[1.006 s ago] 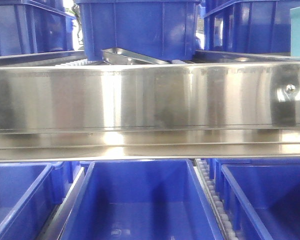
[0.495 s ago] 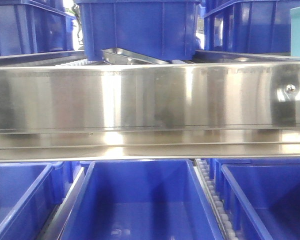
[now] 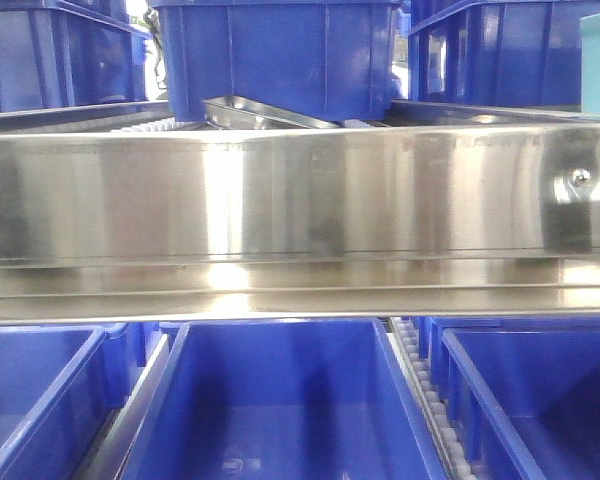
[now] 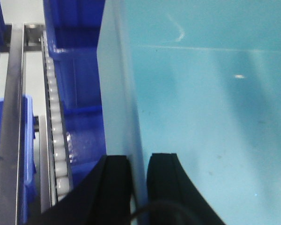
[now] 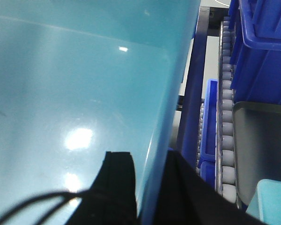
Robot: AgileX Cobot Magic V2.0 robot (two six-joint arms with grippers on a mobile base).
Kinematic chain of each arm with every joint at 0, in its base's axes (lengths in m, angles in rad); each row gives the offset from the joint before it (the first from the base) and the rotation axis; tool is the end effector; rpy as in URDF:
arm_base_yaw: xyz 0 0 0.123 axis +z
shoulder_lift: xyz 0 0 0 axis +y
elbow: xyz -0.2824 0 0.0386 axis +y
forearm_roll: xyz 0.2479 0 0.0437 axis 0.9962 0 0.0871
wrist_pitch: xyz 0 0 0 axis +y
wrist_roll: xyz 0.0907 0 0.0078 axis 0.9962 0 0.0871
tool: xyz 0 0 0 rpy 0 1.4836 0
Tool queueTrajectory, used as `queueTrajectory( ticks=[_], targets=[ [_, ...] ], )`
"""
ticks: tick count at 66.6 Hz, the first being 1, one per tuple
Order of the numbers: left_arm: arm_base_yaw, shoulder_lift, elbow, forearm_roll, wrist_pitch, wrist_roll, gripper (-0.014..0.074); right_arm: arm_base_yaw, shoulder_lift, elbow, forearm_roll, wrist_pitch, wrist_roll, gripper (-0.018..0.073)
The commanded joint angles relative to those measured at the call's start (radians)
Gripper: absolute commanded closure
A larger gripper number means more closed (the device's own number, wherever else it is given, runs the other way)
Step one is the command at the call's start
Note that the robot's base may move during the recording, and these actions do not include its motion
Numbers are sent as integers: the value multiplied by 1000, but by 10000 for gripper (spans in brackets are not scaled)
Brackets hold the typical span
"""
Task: Move two blue bins to right shelf middle
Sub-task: 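Pull the light-blue bin off the shelf toward the robot with both grippers, then hold the bin with both grippers while the base turns and drives away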
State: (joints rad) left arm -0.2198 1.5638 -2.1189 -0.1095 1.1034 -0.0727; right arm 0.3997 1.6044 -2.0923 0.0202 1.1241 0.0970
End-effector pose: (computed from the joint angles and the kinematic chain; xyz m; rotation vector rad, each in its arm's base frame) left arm 0.2962 -0.0753 0.5332 0.1615 2.0351 -0.3141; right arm 0.2979 0.1277 0.5112 -0.3236 2.1115 0.3182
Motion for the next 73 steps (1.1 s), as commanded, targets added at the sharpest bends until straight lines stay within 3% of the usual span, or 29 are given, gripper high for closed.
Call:
queueTrajectory(
  ticks=[1,29,73],
  targets=[
    [-7,-9,-7,-65,-105,10,707,2,-10,-13,47,-35,-26,713],
    [-7,-9,-7,-64,-233,10,707,2,-10,-13,47,-42,-26,713],
    [-7,-9,-7,-64,-233,10,707,2,-10,-13,47,-54,-26,713]
  ],
)
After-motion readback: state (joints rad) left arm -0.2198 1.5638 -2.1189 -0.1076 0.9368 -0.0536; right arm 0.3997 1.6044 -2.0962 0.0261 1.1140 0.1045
